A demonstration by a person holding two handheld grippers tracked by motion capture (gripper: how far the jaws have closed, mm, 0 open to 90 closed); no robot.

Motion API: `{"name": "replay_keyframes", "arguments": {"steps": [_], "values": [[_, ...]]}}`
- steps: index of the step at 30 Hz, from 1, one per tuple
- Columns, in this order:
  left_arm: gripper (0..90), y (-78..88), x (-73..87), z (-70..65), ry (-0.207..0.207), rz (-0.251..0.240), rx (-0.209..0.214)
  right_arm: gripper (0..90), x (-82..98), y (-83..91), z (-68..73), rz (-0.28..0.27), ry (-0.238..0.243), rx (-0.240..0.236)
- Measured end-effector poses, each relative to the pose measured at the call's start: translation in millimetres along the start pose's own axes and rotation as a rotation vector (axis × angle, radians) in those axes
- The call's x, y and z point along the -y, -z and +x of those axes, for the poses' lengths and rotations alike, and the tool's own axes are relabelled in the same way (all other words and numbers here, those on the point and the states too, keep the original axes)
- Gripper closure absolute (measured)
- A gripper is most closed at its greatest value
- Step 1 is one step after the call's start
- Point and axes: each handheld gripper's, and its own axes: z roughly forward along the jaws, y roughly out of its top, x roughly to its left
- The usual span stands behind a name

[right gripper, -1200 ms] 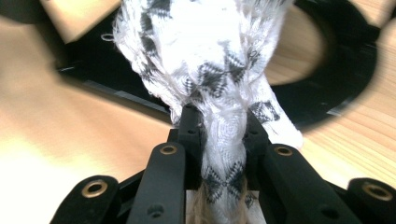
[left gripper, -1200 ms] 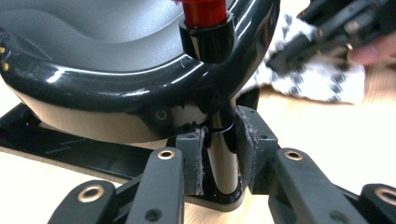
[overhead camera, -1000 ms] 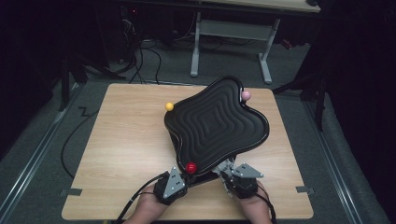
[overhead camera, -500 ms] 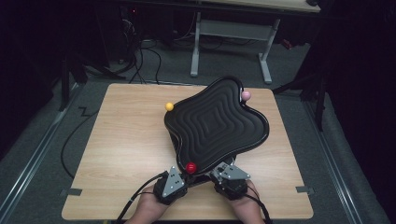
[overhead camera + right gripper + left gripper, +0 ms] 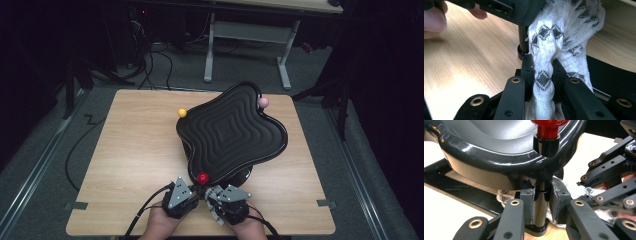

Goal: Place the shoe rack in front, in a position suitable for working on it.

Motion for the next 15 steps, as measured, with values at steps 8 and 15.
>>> {"name": "replay_keyframes", "arguments": {"steps": [8,15], "values": [[74.6,4.0,0.9,4.1,-0.012,0.007,-0.013,78.8,3.1,9.9,-26.1,-0.016,-0.055,0.083],[74.4,16.1,4.5,14.5,-0.018,0.021,-0.043,78.6,8.0,18.7,-66.3,-0.033,-0.124,0.178]]}}
